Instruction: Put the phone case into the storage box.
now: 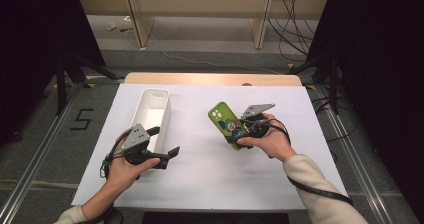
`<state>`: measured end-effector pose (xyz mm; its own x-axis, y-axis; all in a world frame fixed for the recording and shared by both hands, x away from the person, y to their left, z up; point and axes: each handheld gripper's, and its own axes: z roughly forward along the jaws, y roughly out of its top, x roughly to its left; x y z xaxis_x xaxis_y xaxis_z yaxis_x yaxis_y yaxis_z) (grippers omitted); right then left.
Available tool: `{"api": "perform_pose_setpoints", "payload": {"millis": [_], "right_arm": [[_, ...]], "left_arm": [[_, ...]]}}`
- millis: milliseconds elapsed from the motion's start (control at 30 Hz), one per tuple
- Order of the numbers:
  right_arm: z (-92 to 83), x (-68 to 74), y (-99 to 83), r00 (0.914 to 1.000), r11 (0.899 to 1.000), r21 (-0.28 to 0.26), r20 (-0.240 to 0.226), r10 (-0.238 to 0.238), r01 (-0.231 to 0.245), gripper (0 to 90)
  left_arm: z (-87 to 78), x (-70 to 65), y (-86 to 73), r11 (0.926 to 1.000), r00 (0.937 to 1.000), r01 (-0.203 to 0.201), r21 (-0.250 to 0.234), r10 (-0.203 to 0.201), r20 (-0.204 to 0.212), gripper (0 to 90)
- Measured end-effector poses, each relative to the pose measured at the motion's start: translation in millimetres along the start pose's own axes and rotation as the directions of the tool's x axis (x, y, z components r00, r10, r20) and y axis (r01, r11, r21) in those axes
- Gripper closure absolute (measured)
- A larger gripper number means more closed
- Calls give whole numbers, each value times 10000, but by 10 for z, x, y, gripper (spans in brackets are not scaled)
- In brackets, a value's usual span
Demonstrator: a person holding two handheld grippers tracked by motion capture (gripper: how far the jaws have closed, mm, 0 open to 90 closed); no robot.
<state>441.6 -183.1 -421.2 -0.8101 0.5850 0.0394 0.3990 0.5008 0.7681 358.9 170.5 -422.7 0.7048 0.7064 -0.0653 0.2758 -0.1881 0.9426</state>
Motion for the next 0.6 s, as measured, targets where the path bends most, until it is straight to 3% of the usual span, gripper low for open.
{"api": "perform_pose_setpoints", "payload": {"millis": [300, 600], "right_arm": [[-168, 3, -146, 9981, 9916, -1255, 489, 368, -304, 166], [-230, 48, -249, 9965, 9805, -1907, 590, 600, -477, 166]], "left_arm": [[131, -26, 105, 9996, 9997, 132, -253, -126, 221, 44], [370, -91, 275, 9991, 9986, 65, -419, -43, 520, 46]]}}
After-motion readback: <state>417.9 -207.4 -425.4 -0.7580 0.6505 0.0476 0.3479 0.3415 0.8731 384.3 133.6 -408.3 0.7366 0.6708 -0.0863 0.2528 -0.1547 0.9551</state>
